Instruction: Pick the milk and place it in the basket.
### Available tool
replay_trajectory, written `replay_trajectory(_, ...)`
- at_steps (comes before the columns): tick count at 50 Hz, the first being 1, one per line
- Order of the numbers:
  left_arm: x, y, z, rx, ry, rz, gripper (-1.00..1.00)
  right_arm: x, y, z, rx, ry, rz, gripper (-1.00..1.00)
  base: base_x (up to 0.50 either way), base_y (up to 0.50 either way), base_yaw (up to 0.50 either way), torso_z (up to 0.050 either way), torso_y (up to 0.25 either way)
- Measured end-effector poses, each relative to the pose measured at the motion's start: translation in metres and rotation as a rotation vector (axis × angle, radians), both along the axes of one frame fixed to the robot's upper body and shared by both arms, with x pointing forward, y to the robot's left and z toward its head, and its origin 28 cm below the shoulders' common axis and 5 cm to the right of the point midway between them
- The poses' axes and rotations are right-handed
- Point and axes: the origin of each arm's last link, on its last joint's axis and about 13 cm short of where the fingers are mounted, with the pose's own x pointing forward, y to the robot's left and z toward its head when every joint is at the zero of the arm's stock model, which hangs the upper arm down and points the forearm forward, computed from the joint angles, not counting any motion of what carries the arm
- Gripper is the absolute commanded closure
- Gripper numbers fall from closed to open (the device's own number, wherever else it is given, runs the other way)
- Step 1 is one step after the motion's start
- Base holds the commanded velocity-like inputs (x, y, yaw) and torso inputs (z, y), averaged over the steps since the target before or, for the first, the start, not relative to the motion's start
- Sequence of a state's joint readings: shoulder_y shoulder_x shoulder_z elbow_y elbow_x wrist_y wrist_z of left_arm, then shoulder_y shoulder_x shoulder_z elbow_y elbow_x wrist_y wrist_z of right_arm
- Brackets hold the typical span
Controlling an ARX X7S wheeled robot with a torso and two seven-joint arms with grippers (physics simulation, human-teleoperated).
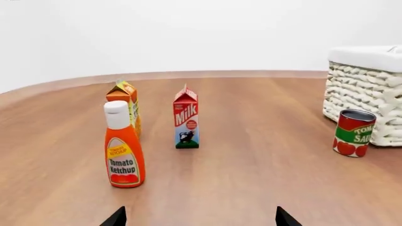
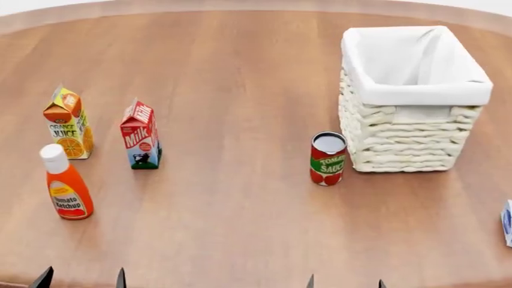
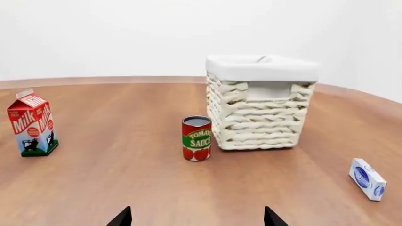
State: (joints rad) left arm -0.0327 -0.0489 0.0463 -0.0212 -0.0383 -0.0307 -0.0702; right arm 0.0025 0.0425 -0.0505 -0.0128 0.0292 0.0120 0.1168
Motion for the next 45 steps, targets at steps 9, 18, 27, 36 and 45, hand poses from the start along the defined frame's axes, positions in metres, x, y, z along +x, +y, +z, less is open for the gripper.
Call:
replay_trajectory(9,0.001,0.001,-0.003,0.010,0.006,0.007,-1.00,0.001,0.002,-0.001,-0.006,0.006,-0.009,-1.00,0.00,0.50,0.00,0.000,0.000)
replay_trajectory(18,0.001,0.003,-0.005,0.017,0.010,0.016,-1.00,0.003,0.003,-0.003,-0.010,0.017,-0.022,-1.00,0.00,0.11,0.00,0.000,0.000)
replay_trajectory(27,0.001,0.003,-0.006,0.019,0.015,0.020,-1.00,0.004,0.004,-0.003,-0.014,0.018,-0.036,-1.00,0.00,0.00,0.00,0.000,0.000)
replay_trajectory(36,0.006,0.004,0.011,0.007,0.034,0.007,-1.00,0.006,0.003,0.018,-0.013,0.009,-0.020,-1.00,0.00,0.00,0.00,0.000,0.000)
replay_trajectory(45,0.035,0.007,0.091,-0.066,-0.003,-0.025,-1.00,0.027,-0.003,0.097,-0.008,-0.020,0.008,-1.00,0.00,0.00,0.00,0.000,0.000)
